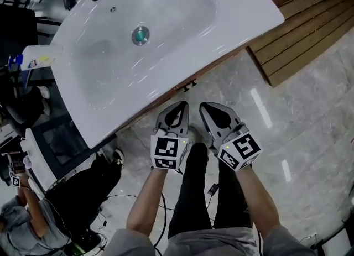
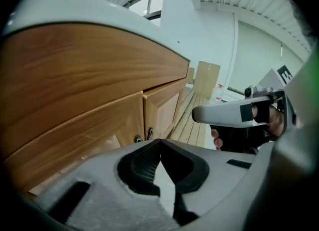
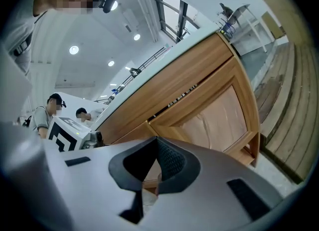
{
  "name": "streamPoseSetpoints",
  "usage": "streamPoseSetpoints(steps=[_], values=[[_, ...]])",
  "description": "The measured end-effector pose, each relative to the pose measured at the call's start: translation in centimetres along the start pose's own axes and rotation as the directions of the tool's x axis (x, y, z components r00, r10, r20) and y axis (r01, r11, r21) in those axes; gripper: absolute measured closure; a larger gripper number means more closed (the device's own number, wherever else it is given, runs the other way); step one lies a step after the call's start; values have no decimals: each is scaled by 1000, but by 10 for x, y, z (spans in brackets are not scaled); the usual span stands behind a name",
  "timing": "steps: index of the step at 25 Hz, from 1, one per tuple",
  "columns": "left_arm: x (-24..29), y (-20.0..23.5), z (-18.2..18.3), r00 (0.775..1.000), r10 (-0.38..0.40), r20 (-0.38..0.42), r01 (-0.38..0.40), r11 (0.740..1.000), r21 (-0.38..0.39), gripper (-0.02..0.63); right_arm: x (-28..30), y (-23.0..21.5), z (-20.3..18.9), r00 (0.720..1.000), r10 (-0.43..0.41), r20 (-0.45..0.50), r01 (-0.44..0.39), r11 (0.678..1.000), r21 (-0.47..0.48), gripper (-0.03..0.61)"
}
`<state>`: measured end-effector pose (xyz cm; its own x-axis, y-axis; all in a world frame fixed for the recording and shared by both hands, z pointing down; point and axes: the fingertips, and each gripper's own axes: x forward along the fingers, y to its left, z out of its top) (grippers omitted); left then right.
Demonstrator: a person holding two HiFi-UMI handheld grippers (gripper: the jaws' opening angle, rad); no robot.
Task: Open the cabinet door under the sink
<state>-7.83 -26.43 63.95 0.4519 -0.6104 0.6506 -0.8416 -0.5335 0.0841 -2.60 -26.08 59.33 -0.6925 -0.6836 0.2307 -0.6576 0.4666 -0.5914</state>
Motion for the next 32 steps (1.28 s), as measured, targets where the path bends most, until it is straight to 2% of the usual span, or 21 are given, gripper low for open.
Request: streamPoseSetpoints(steps=[5, 11, 17, 23, 32], values=[[18, 3, -20, 999, -1, -33, 2, 998, 58, 604, 5, -11, -18, 1000, -18, 1, 18, 999, 43, 571], [39, 14, -36, 998, 53, -44, -47, 990, 133, 603, 3, -24, -30, 1000, -21, -3, 21, 999, 42, 571], [54, 18, -41, 995, 80, -56, -67, 976, 205, 561, 1, -36, -39, 999, -39, -1, 39, 997, 71, 571], [68, 22, -52, 991, 107, -84, -87, 974, 211, 549, 0, -41, -41, 999, -40, -6, 40, 996, 74, 571], [69, 25, -51, 986, 151, -67, -133, 967, 217, 557, -4, -50, -47, 999, -51, -18, 52, 995, 86, 571]])
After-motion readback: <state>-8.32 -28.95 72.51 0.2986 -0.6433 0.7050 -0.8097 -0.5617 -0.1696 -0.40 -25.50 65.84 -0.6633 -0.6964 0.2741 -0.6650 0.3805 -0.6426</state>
